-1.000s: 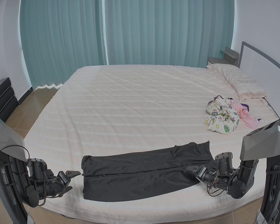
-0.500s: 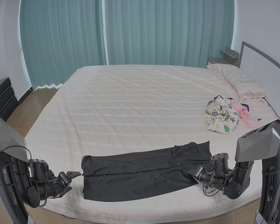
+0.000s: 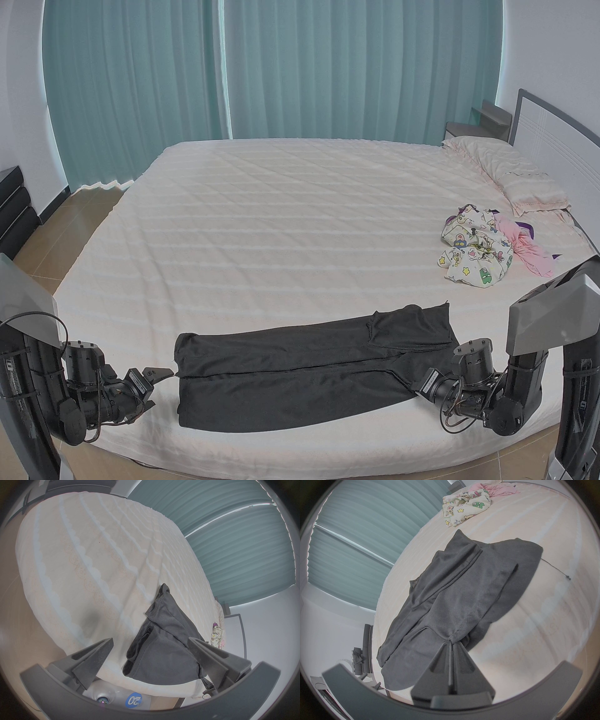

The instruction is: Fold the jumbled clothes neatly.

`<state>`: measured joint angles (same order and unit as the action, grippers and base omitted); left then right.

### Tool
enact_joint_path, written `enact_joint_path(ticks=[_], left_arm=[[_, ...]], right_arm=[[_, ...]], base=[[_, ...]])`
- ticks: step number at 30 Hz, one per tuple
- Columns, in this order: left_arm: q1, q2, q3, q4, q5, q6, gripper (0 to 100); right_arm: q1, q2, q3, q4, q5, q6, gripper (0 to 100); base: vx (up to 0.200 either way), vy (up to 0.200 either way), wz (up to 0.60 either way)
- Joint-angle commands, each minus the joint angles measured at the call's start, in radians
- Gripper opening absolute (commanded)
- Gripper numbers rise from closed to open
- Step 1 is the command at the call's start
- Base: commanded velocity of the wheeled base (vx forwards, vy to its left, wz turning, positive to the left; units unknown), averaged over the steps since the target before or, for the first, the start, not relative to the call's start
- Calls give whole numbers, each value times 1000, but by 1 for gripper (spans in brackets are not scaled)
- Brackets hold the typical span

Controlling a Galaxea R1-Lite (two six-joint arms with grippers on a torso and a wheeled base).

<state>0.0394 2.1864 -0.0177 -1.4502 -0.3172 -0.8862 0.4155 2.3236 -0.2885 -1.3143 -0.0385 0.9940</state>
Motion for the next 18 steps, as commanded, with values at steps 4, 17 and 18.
enact_joint_path(ticks=[4, 17, 18], left_arm=[[1, 1, 15, 1, 0, 0, 100], [1, 1, 15, 1, -3, 0, 100], [-1, 1, 15, 1, -3, 1, 100]], right_arm=[[14, -3, 14, 0, 2, -12, 0], [16, -1, 32, -46, 5, -31, 100], [16, 0, 38, -65, 5, -32, 100]], base=[[0, 0, 0], [0, 0, 0], [0, 0, 0]])
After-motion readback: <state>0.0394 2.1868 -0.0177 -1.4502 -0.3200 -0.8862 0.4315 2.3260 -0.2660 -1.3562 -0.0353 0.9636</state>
